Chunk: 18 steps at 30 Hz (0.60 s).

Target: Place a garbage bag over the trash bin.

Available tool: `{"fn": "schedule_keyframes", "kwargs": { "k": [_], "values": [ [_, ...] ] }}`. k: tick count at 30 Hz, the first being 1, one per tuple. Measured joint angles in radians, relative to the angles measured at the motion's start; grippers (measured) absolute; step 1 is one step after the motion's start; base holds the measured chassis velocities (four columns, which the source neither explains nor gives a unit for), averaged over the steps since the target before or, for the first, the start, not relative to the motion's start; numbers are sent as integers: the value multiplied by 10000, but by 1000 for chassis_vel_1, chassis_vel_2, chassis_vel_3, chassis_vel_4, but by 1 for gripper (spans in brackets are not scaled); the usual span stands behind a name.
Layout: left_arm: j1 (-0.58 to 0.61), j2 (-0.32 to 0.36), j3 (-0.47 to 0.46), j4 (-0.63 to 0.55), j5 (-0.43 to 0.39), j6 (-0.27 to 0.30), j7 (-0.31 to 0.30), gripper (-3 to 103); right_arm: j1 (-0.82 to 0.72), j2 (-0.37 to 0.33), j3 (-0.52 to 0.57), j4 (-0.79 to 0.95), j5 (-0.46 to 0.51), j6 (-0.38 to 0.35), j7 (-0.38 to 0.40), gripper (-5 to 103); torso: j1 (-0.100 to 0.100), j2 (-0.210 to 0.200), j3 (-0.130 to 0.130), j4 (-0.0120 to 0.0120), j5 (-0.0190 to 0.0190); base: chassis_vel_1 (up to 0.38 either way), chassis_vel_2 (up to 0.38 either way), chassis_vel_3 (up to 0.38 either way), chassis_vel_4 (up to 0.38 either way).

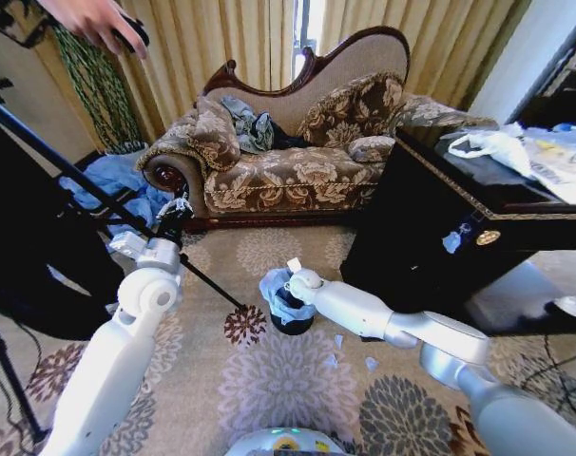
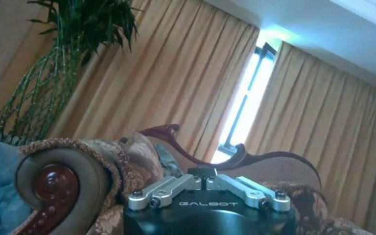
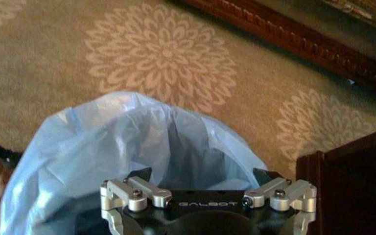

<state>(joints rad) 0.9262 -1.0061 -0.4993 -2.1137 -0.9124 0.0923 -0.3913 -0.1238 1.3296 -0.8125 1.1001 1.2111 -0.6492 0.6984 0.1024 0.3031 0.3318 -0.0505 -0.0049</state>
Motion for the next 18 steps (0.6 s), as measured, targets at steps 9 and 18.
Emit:
{"fn": "schedule_keyframes", "kwargs": {
  "k": [9, 18],
  "values": [
    [60, 67, -136, 131, -1, -22, 28, 0, -289, 784, 252, -642, -214, 225, -32, 100, 0, 0, 0, 1, -1, 0, 0, 0, 0],
    [87, 53, -176, 227, -1, -70, 89, 0, -220, 566, 269, -569, -261, 280, -26, 100, 0, 0, 0, 1, -1, 0, 0, 0, 0]
  ]
}}
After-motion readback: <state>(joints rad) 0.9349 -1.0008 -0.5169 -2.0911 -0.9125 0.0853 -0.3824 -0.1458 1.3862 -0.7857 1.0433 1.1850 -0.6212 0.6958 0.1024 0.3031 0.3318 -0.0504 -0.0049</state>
